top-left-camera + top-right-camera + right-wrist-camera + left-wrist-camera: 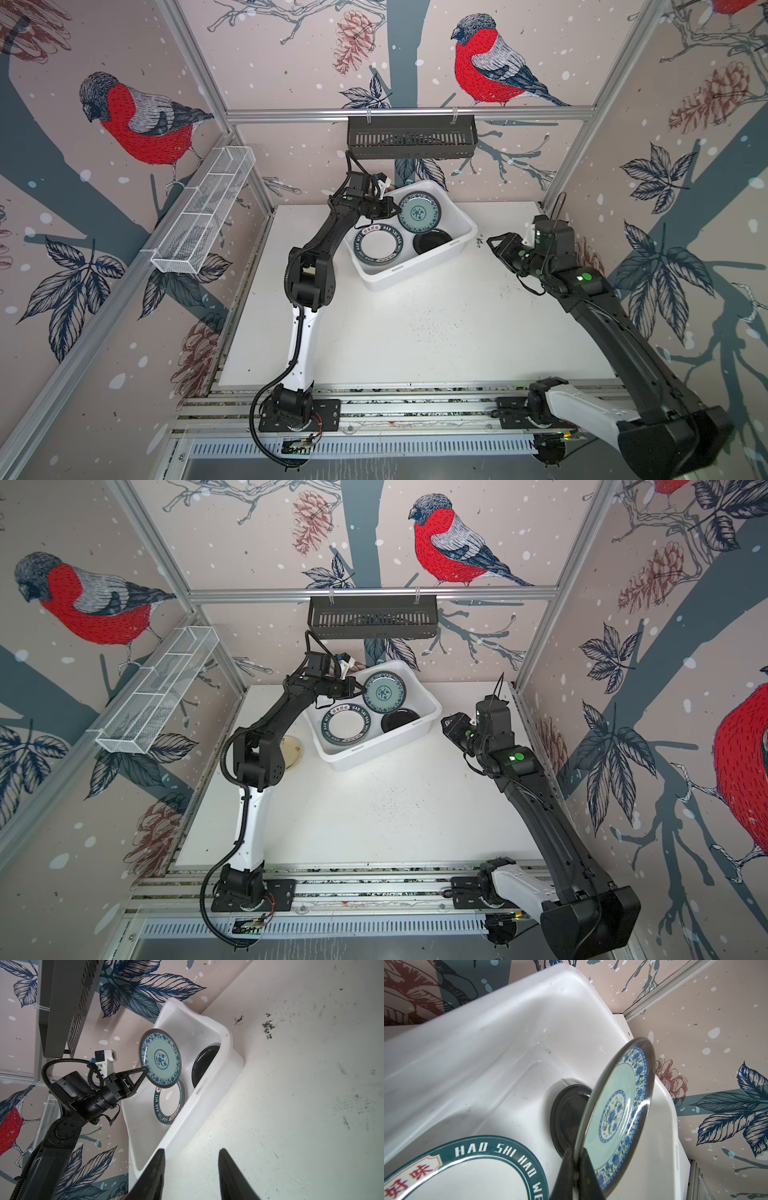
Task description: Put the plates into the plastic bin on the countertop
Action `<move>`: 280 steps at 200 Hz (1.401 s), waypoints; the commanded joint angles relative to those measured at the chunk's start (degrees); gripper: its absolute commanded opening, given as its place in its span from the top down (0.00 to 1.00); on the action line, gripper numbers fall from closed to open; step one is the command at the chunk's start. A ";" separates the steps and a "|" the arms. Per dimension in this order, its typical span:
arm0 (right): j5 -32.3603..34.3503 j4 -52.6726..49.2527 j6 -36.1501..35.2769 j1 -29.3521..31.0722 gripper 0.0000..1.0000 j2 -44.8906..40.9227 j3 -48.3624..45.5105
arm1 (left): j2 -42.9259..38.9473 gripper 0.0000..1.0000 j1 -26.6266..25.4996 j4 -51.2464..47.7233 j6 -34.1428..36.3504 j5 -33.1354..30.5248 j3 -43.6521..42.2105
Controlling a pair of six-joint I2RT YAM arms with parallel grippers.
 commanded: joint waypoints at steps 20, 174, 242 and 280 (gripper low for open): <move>1.88 -0.52 0.94 0.02 0.56 -0.22 0.52 | 1.65 1.00 -1.43 2.47 0.79 0.55 0.28; 1.36 -1.58 1.13 0.55 0.56 1.51 1.22 | 6.67 1.00 -5.76 3.14 1.13 -5.23 -0.11; 1.45 -1.60 1.36 0.71 0.56 1.00 0.17 | 8.02 1.00 -6.31 3.41 1.24 -5.82 0.48; 1.27 -1.35 1.26 0.71 0.56 1.55 0.21 | 8.64 1.00 -6.84 3.64 1.22 -5.12 0.73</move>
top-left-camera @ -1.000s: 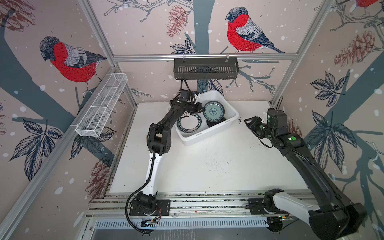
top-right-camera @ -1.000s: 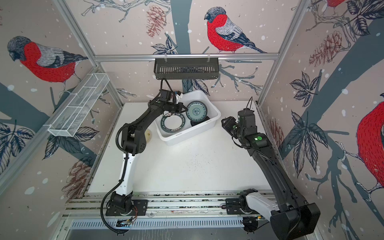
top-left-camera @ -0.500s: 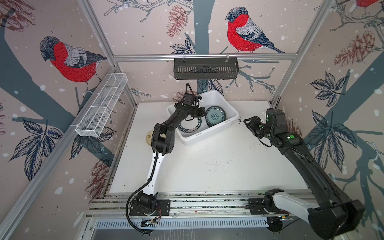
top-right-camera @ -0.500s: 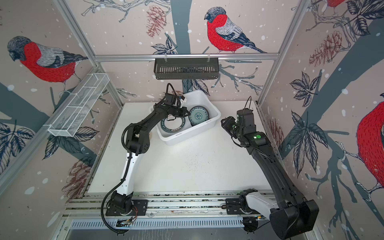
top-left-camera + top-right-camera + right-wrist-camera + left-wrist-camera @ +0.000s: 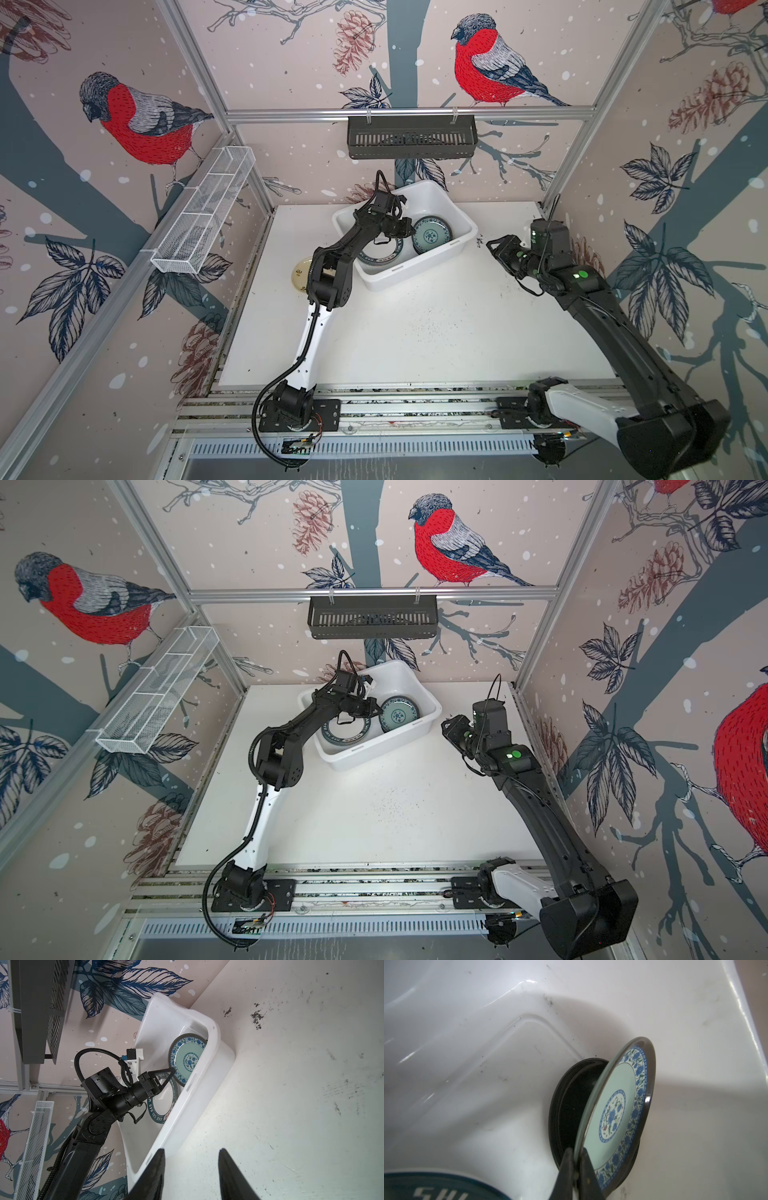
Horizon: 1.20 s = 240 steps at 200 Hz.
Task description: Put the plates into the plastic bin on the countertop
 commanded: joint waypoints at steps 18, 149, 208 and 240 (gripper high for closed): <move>-0.15 0.80 -0.29 0.10 0.56 0.42 0.19 | 0.47 1.00 -0.60 1.96 0.67 0.88 0.96; -0.94 1.90 -0.60 0.10 0.56 2.11 0.01 | 1.33 0.92 -1.35 1.74 1.01 0.71 1.39; -1.11 2.03 -0.60 0.13 0.56 2.27 -0.09 | 1.60 0.86 -1.57 1.67 1.11 0.84 1.65; -1.11 2.09 -0.60 0.22 0.56 2.15 -0.25 | 1.69 0.82 -1.67 1.67 1.20 0.60 1.69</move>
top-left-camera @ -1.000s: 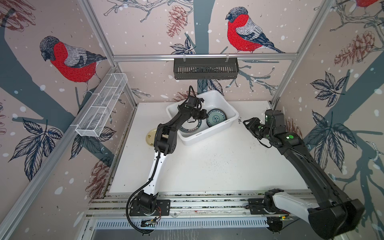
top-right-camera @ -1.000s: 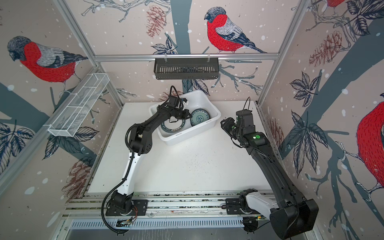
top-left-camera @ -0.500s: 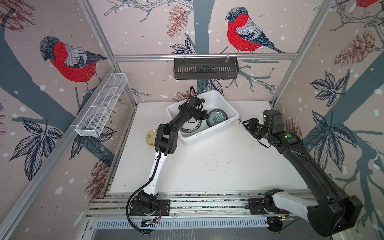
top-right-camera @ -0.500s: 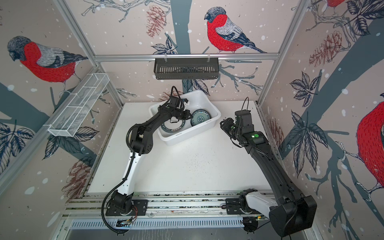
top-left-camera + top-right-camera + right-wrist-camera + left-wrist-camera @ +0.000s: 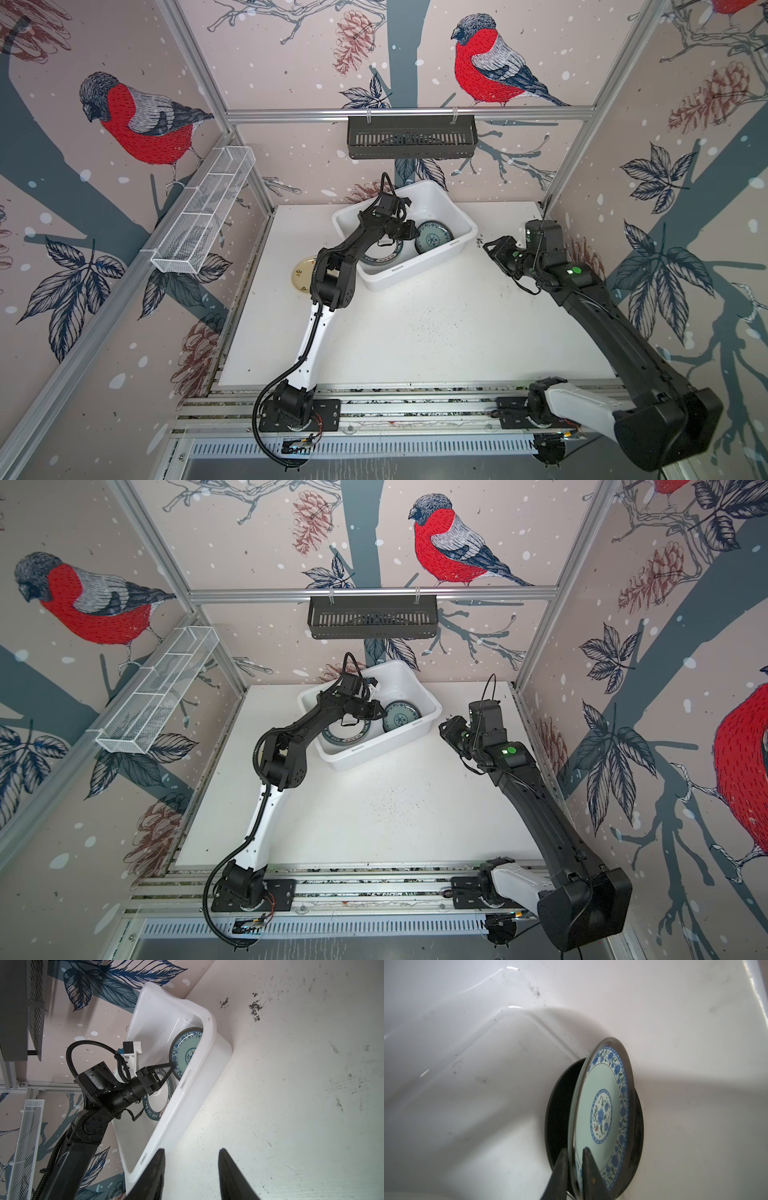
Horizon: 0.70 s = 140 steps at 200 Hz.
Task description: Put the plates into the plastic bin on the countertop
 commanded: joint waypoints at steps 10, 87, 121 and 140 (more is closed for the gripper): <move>-0.13 1.91 -0.49 0.18 0.57 -0.17 -0.05 | 0.33 0.81 -0.35 1.56 0.44 0.65 0.54; -0.09 1.80 -0.40 0.20 0.57 -1.14 -0.84 | 0.50 0.75 -0.79 1.57 0.40 1.10 0.30; -0.09 1.83 -0.28 0.19 0.57 -1.41 -1.35 | 0.49 0.70 -0.88 1.66 0.48 2.10 0.32; -0.09 2.14 -0.15 0.24 0.57 -1.47 -1.59 | 0.42 0.65 -0.88 1.69 0.56 2.69 0.29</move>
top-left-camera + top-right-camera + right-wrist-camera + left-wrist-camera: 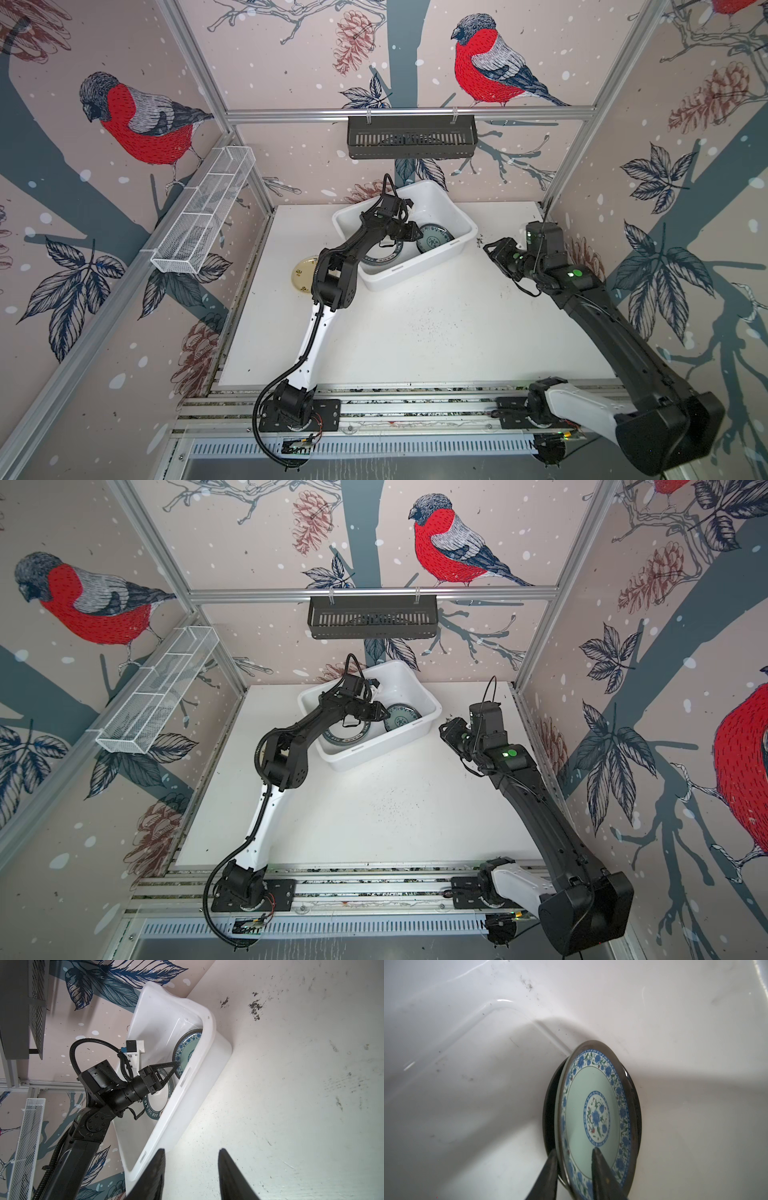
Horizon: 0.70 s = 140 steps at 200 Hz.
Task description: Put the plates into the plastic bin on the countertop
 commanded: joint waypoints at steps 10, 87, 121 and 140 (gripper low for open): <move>-0.11 1.46 -0.16 0.11 0.57 -0.29 -0.24 | -0.04 0.63 -0.36 1.74 0.61 2.25 0.31; -0.46 2.16 -0.38 0.11 0.57 0.46 -0.15 | -0.65 0.49 -0.35 1.56 0.90 3.84 0.51; -0.64 2.50 -0.33 0.11 0.57 0.85 -0.24 | -0.83 0.41 -0.36 1.00 1.61 3.78 0.73; -0.81 2.81 -0.44 0.11 0.57 1.04 -0.24 | -1.00 0.37 -0.34 0.31 2.20 3.29 0.95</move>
